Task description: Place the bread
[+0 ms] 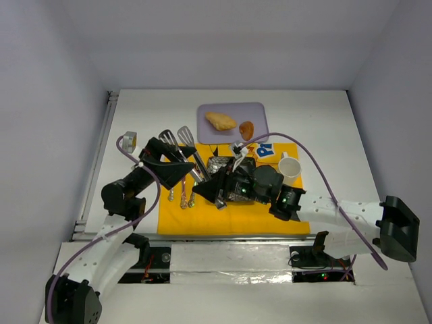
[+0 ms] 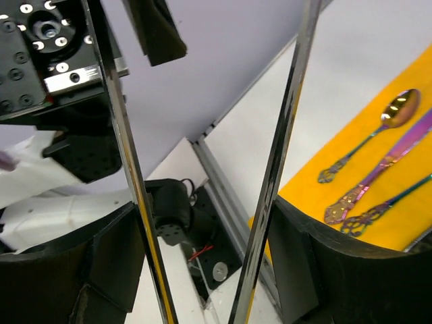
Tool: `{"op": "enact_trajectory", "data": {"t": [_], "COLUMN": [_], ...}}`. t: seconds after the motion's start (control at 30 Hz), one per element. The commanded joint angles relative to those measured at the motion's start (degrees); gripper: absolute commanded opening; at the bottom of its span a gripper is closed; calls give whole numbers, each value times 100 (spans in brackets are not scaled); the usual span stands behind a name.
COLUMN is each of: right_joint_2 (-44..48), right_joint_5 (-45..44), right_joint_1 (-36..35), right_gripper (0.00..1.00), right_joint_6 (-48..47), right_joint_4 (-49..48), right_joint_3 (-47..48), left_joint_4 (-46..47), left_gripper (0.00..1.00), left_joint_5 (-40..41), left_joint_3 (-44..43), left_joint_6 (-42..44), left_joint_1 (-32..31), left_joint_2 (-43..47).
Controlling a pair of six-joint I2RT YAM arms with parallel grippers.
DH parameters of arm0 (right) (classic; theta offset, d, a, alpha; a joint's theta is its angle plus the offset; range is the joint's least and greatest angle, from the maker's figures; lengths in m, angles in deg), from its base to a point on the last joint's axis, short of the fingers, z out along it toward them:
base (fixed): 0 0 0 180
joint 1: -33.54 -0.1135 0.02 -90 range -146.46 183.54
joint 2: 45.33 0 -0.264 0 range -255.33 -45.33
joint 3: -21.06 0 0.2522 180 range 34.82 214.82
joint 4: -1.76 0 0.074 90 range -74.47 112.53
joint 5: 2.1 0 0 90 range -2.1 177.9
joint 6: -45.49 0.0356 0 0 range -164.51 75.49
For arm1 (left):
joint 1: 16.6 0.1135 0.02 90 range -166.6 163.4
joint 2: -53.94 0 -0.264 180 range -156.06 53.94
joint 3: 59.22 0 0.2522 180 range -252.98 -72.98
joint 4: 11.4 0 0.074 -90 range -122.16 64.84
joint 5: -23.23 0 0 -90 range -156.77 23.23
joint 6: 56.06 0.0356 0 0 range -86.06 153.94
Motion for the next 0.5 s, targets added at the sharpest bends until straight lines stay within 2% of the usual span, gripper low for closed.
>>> {"op": "enact_trajectory", "data": {"t": [0.0, 0.23, 0.47], "right_joint_2": [144, 214, 477], "right_joint_5": [-507, -639, -814], "right_joint_1": [-33, -33, 20], "right_gripper": [72, 70, 68], "right_joint_6": [-250, -251, -242], "right_joint_4": [396, 635, 617], "right_joint_3": [446, 604, 727], "left_joint_4": [-322, -1834, -2249], "left_gripper": [92, 99, 99], "left_joint_5": [-76, 117, 197], "left_joint_3": [-340, -586, -560], "left_joint_6": [512, 1400, 1708], "left_joint_1": [-28, -28, -28], "left_joint_2": [222, 530, 539]}}
